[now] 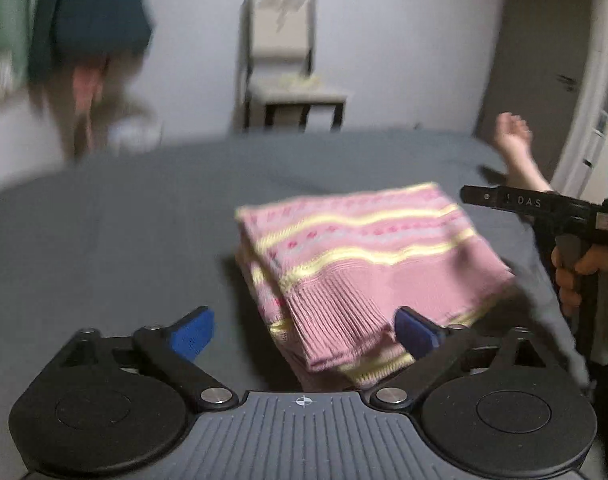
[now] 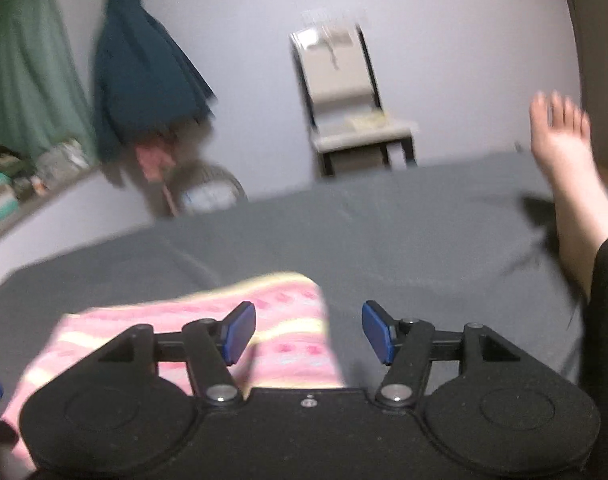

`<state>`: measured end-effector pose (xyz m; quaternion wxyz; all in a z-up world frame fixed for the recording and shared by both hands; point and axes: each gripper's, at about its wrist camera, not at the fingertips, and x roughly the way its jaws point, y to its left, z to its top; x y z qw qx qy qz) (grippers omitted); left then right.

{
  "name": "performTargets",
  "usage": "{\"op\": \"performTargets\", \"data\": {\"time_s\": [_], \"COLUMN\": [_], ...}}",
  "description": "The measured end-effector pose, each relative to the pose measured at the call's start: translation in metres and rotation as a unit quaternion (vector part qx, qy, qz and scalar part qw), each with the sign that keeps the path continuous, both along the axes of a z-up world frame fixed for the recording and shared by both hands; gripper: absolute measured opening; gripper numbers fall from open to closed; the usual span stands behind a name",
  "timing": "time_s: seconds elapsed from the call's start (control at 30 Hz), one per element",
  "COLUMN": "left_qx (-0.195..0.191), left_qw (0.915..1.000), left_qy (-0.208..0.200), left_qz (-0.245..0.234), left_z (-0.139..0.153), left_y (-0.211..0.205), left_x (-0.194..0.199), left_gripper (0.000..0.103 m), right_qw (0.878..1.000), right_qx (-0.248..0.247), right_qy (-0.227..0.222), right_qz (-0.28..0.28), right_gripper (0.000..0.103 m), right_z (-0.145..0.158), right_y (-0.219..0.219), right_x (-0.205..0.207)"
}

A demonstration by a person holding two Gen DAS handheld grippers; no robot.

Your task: Fold clothes

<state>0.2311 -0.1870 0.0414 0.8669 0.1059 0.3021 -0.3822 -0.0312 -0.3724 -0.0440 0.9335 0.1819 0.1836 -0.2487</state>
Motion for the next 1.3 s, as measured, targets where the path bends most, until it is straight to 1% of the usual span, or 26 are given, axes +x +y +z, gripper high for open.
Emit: {"op": "performTargets", "data": {"time_s": [0.03, 0.07, 0.1, 0.2, 0.23, 0.27, 0.33, 0.4, 0.47, 0.53, 0.6, 0.7, 0.8, 0.83, 0.9, 1.03, 1.2, 1.3], "left_qx": [-0.002, -0.004, -0.002, 0.012, 0.017, 0.018, 0.016, 0.023, 0.037, 0.035, 0.036, 0.034, 0.023, 0.019, 0.016, 0.042, 0.043, 0.043], "left_qw": [0.9997, 0.9989, 0.9981, 0.9972, 0.9972, 0.9975, 0.9980, 0.9975, 0.9959, 0.9953, 0.9960, 0.9977, 0.9982, 0.9981, 0.9981, 0.9971, 0.9967, 0.9960], "left_qy": [-0.020, -0.040, -0.050, -0.054, -0.051, -0.047, -0.045, -0.057, -0.079, -0.089, -0.082, -0.056, -0.031, -0.022, -0.019, -0.029, -0.031, -0.030], "left_qz": [-0.013, -0.025, -0.035, -0.051, -0.052, -0.049, -0.040, -0.034, -0.023, -0.010, 0.003, 0.019, 0.045, 0.054, 0.056, 0.056, 0.061, 0.072], "left_z": [-0.001, -0.002, -0.005, -0.026, -0.033, -0.040, -0.052, -0.058, -0.065, -0.066, -0.069, -0.072, -0.076, -0.078, -0.080, -0.086, -0.087, -0.087], "left_y": [0.005, 0.011, 0.017, 0.021, 0.022, 0.027, 0.036, 0.043, 0.047, 0.054, 0.054, 0.052, 0.046, 0.044, 0.039, 0.028, 0.027, 0.023], "left_x": [-0.010, -0.020, -0.026, -0.044, -0.050, -0.054, -0.063, -0.068, -0.072, -0.073, -0.070, -0.061, -0.052, -0.048, -0.046, -0.048, -0.050, -0.049], "left_gripper": [0.099, 0.099, 0.099, 0.099, 0.099, 0.099, 0.099, 0.099, 0.099, 0.099, 0.099, 0.099, 0.099, 0.099, 0.099, 0.103, 0.103, 0.103], "right_qw": [1.000, 1.000, 0.999, 0.998, 0.998, 0.997, 0.995, 0.992, 0.991, 0.990, 0.988, 0.987, 0.985, 0.985, 0.986, 0.987, 0.987, 0.987], "right_qx": [-0.006, -0.015, -0.025, -0.056, -0.067, -0.078, -0.098, -0.110, -0.109, -0.106, -0.102, -0.095, -0.082, -0.078, -0.068, -0.050, -0.051, -0.049], "right_qy": [-0.015, -0.019, -0.019, -0.021, -0.008, 0.009, 0.036, 0.054, 0.075, 0.092, 0.108, 0.128, 0.153, 0.154, 0.152, 0.149, 0.152, 0.152], "right_qz": [0.005, 0.006, 0.005, 0.002, 0.002, 0.002, 0.003, 0.000, -0.017, -0.031, -0.044, -0.031, -0.021, -0.019, -0.016, -0.010, -0.008, -0.010], "right_gripper": [0.074, 0.082, 0.085, 0.093, 0.100, 0.103, 0.103, 0.103, 0.103, 0.103, 0.103, 0.103, 0.103, 0.103, 0.103, 0.103, 0.103, 0.103], "right_z": [0.004, 0.003, 0.001, -0.006, -0.011, -0.015, -0.025, -0.031, -0.037, -0.043, -0.050, -0.054, -0.059, -0.059, -0.059, -0.059, -0.059, -0.058], "right_y": [0.014, 0.029, 0.046, 0.094, 0.108, 0.122, 0.146, 0.163, 0.172, 0.176, 0.179, 0.177, 0.174, 0.173, 0.171, 0.168, 0.171, 0.171], "right_x": [-0.008, -0.015, -0.021, -0.040, -0.043, -0.046, -0.052, -0.059, -0.066, -0.067, -0.069, -0.065, -0.058, -0.057, -0.057, -0.056, -0.053, -0.049]}}
